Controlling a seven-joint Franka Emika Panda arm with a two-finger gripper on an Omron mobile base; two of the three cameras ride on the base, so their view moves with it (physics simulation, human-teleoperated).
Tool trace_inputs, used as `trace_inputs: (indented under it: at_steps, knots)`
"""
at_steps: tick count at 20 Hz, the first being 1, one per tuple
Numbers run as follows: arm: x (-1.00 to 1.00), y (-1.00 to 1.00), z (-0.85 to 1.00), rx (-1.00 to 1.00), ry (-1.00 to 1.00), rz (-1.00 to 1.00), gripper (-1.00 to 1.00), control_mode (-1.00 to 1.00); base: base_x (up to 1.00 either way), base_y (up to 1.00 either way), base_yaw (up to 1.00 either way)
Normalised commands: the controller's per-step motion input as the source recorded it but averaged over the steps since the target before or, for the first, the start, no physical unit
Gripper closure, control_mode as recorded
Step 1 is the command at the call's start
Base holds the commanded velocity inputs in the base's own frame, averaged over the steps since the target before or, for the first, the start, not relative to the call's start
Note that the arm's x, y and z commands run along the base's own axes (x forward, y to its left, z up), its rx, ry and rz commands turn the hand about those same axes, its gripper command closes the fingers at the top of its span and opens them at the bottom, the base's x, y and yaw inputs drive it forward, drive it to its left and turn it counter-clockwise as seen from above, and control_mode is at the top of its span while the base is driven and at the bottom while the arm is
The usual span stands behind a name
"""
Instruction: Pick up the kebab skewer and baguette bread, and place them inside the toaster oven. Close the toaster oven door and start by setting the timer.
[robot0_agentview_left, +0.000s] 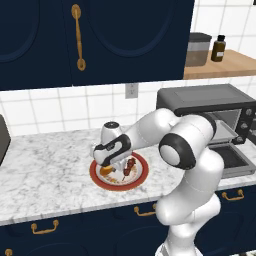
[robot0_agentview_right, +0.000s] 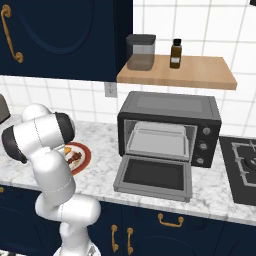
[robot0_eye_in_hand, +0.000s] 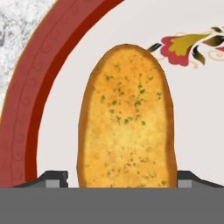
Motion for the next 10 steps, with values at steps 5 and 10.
trace_inputs:
  at_steps: [5, 10]
  knots:
    - [-0.21, -0.22, -0.31, 0.02, -0.11, 0.0, 1.0, -1.0, 0.0, 0.0, 0.0]
    - [-0.14, -0.42, 0.63, 0.13, -0.07, 0.0, 1.0, -1.0, 0.0, 0.0, 0.0]
